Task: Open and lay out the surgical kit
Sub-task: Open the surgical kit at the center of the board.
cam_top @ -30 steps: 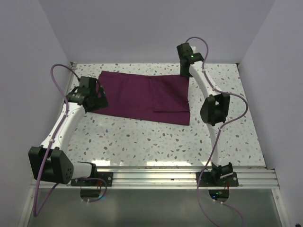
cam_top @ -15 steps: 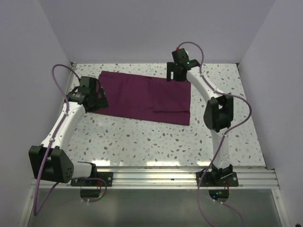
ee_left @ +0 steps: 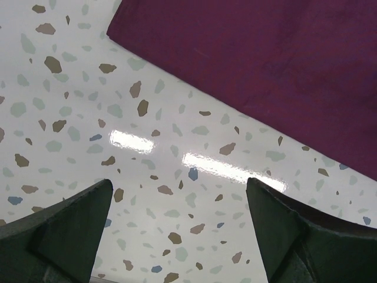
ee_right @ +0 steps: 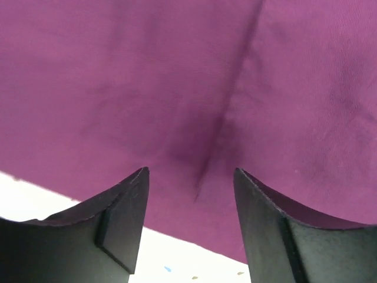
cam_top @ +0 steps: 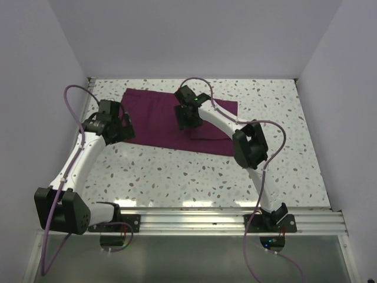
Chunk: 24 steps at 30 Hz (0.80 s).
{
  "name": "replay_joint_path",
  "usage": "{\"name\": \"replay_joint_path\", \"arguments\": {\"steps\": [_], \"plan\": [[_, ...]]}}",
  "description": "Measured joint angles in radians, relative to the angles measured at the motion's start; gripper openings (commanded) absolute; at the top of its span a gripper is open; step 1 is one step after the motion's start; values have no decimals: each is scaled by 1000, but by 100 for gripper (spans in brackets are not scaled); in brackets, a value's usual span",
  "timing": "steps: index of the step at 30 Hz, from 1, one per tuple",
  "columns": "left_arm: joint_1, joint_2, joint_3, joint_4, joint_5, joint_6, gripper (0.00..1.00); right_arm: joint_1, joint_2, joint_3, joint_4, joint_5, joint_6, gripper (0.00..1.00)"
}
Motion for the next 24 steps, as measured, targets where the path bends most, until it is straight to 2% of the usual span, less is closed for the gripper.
{"name": "replay_joint_path", "arguments": {"steps": [6, 9, 12, 13, 15, 20, 24], "plan": [[0, -32, -23, 1, -2, 0, 100, -13, 80, 39, -99, 53, 9, 47], [0, -37, -35, 2, -2, 0, 100, -16, 90, 41, -126, 63, 10, 34], [0, -37, -42, 2, -2, 0, 100, -14, 90, 41, -138, 73, 11, 17], [0, -37, -43, 2, -2, 0, 100, -13, 90, 41, -141, 77, 11, 8], [0, -37, -43, 6, -2, 0, 100, -12, 90, 41, -147, 80, 10, 0], [0, -37, -43, 11, -2, 0, 100, -12, 90, 55, -177, 96, 7, 0], [0, -37, -42, 11, -2, 0, 100, -11, 90, 166, -259, 136, -17, 0]]}}
